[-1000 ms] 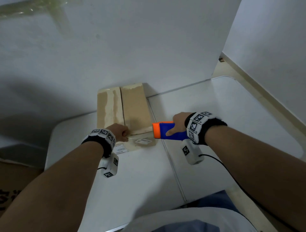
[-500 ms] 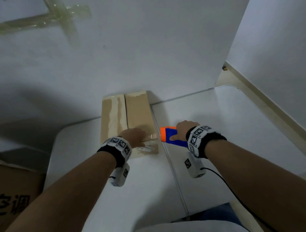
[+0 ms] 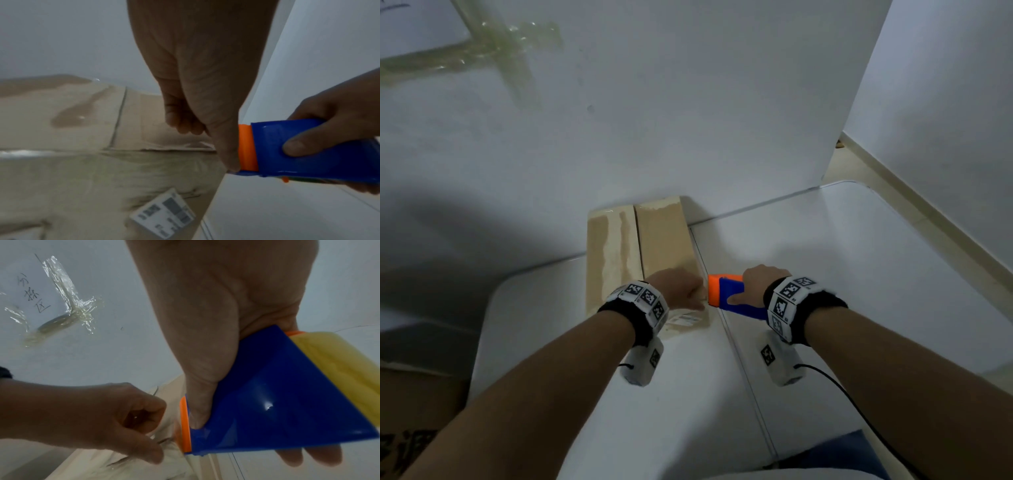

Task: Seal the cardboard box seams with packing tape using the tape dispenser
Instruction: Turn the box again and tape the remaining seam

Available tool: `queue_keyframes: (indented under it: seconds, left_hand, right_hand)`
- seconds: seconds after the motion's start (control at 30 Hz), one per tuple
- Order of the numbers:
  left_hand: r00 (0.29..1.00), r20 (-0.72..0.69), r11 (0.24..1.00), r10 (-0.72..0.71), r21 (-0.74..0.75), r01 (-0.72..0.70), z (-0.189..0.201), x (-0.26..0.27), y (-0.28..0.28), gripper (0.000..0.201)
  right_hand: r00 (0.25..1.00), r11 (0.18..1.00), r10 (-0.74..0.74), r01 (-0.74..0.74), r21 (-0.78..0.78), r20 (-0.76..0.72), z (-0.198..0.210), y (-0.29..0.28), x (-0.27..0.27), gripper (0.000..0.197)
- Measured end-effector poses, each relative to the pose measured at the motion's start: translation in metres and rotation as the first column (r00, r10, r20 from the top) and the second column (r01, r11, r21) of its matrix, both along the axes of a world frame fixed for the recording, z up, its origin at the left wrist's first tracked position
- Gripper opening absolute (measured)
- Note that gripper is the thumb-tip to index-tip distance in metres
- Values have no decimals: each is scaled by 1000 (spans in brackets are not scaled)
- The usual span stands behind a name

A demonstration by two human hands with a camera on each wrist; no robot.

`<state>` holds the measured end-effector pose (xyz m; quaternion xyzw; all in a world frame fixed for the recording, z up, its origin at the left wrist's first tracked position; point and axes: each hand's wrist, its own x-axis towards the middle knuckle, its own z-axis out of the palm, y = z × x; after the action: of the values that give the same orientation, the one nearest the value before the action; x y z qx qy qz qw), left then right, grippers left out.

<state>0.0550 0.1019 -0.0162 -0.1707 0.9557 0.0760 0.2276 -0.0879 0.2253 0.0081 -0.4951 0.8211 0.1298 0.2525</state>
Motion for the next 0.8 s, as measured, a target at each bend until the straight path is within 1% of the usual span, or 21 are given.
queue_keyframes:
  seconds: [0.03,0.1,0.17,0.4,0.53,0.6,0.67,0.8]
  left_hand:
    - [999,-47,1000,8,27,-7,-4,-3,3,24]
    - [992,-103,995,77,69,-70,-15,-4,6,31]
    - [982,-142,990,128,72,-118,-21,-4,5,35]
    - [987,-115,990,115,91,-105,-18,-9,1,40]
    - [986,-121,992,115,64,-108,-22,-6,3,42]
    - [988,-115,993,107,64,-100,-22,-6,3,42]
    - [989,-102,993,103,66,-97,-20,-7,3,40]
    - [990,-108,994,94,59,-88,-20,-7,4,41]
  right_hand:
    - [1000,1000,4,-4,2,-9,1,0,0,57]
    - [1000,1000,13,-12,17,-26,4,0,-2,57]
    - [1000,1000,10,-9,29,-25,6,4,-8,59]
    - [998,998,52,-51,41,-21,17,21,-28,64]
    - [1000,1000,14,-15,18,28,6,36,-34,60]
    - [999,1000,-4,4,-8,49,1,42,-35,63]
    - [999,1000,1,0,-22,53,-1,46,-36,65]
    - [998,1000,6,-5,-22,63,-2,50,-38,62]
